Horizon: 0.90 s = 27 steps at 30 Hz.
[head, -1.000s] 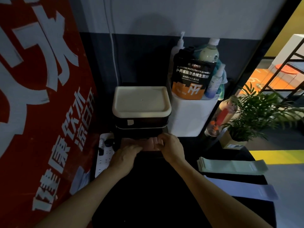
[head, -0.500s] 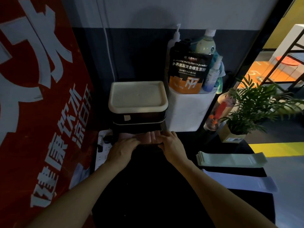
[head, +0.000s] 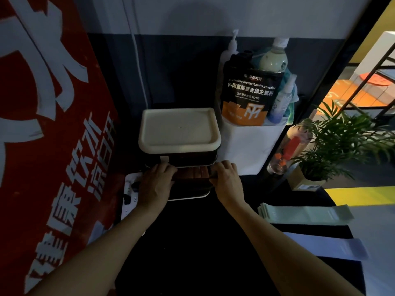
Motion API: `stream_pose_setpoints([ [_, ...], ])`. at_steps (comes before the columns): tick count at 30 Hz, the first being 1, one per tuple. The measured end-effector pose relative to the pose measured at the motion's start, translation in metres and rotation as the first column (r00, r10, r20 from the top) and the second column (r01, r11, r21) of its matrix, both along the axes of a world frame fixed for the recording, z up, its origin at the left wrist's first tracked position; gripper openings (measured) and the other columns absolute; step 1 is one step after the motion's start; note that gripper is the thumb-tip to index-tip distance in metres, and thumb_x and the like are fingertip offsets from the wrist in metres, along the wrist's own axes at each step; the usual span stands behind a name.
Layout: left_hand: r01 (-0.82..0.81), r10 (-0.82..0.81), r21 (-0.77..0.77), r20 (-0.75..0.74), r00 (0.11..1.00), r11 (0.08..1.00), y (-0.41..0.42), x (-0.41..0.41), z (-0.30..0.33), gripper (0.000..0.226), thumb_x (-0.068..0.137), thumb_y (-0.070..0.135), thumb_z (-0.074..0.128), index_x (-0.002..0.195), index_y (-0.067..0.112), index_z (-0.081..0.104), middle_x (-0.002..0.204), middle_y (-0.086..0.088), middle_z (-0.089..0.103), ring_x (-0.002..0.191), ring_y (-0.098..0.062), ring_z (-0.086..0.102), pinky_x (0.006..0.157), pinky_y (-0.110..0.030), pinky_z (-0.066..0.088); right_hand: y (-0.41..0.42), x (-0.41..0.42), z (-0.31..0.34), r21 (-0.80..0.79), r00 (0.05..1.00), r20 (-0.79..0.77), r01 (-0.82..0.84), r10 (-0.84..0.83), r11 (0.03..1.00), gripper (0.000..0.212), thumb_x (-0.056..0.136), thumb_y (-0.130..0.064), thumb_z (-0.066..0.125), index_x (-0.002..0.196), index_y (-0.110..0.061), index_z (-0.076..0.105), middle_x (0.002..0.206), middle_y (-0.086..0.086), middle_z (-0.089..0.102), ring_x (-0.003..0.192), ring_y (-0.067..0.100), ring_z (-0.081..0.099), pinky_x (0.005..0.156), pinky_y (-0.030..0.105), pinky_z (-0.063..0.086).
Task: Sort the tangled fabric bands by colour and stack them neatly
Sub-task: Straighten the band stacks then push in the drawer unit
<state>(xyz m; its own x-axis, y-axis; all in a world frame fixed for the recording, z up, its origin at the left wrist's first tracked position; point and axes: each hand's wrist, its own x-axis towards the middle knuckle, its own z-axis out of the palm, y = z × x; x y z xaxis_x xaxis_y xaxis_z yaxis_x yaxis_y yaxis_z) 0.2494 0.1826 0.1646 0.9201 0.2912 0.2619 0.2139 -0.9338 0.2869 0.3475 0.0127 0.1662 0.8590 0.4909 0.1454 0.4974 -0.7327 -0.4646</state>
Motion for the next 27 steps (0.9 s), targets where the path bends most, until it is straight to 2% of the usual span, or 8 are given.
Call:
stream_pose_setpoints([
  [2,-0.085,0.085,-0.001,0.073,0.994,0.996,-0.002,-0.001,0.001,0.039,0.059,0.001,0.08,0.093,0.01,0.064,0.094,-0.009,0.061,0.086,-0.033,0.059,0.07,-0.041,0.047,0.001,0.003,0.001,0.033,0.998,-0.04,0.051,-0.05,0.998,0.027,0.084,-0.013,0.063,0.107,-0.008,0.051,0.112,0.005,0.048,0.108,0.022,0.042,0.074,0.036,0.048],
  [5,-0.277,0.29,-0.095,0.158,0.944,0.956,-0.003,-0.004,-0.001,0.052,0.057,0.007,0.084,0.103,0.006,0.058,0.103,-0.015,0.055,0.096,-0.038,0.054,0.077,-0.047,0.047,0.005,0.006,0.0,0.048,0.991,-0.089,0.103,-0.098,0.994,0.038,0.082,-0.014,0.067,0.114,-0.009,0.048,0.116,0.005,0.047,0.111,0.022,0.042,0.077,0.033,0.046],
  [8,-0.449,0.483,-0.249,0.094,0.87,0.858,0.001,-0.008,-0.003,0.07,0.061,0.013,0.085,0.12,0.0,0.048,0.121,-0.022,0.046,0.11,-0.041,0.046,0.089,-0.047,0.041,0.008,0.011,-0.002,0.055,0.982,-0.136,0.142,-0.134,0.988,0.048,0.082,-0.016,0.068,0.123,-0.01,0.045,0.122,0.005,0.046,0.116,0.022,0.042,0.084,0.033,0.044],
  [10,-0.495,0.535,-0.341,0.027,0.844,0.799,0.008,-0.008,-0.004,0.083,0.061,0.017,0.086,0.129,-0.002,0.042,0.13,-0.024,0.041,0.119,-0.04,0.041,0.096,-0.044,0.037,0.01,0.014,-0.004,0.053,0.975,-0.166,0.157,-0.146,0.986,0.05,0.083,-0.017,0.068,0.125,-0.01,0.043,0.124,0.005,0.047,0.117,0.022,0.042,0.087,0.033,0.043],
  [13,-0.462,0.5,-0.452,-0.042,0.865,0.763,0.025,-0.001,-0.015,0.088,0.062,0.022,0.086,0.133,0.001,0.04,0.131,-0.022,0.045,0.121,-0.038,0.044,0.099,-0.044,0.039,0.013,0.017,-0.005,0.066,0.967,-0.207,0.167,-0.15,0.984,0.052,0.083,-0.017,0.067,0.128,-0.011,0.042,0.125,0.006,0.05,0.118,0.023,0.045,0.088,0.035,0.043],
  [16,-0.415,0.443,-0.53,-0.082,0.893,0.739,0.039,0.006,-0.028,0.075,0.064,0.024,0.085,0.124,0.005,0.046,0.11,-0.019,0.061,0.104,-0.036,0.057,0.089,-0.047,0.046,0.016,0.02,-0.008,0.091,0.953,-0.258,0.189,-0.16,0.978,0.053,0.083,-0.017,0.067,0.129,-0.011,0.041,0.127,0.007,0.052,0.118,0.025,0.048,0.088,0.038,0.043],
  [21,-0.399,0.469,-0.644,-0.07,0.881,0.653,0.054,0.011,-0.048,0.072,0.059,0.033,0.087,0.117,0.016,0.048,0.103,-0.012,0.068,0.095,-0.03,0.065,0.084,-0.048,0.052,0.021,0.031,-0.013,0.137,0.928,-0.337,0.217,-0.16,0.967,0.055,0.081,-0.018,0.07,0.127,-0.011,0.042,0.126,0.009,0.056,0.116,0.028,0.052,0.087,0.041,0.046],
  [27,-0.353,0.52,-0.712,0.02,0.854,0.607,0.046,0.016,-0.036,0.076,0.061,0.016,0.087,0.125,0.004,0.048,0.108,-0.006,0.063,0.104,-0.024,0.059,0.091,-0.04,0.047,0.026,0.033,-0.019,0.215,0.929,-0.331,0.245,-0.165,0.945,0.056,0.078,-0.017,0.074,0.126,-0.009,0.048,0.124,0.008,0.06,0.116,0.027,0.054,0.09,0.04,0.046],
])
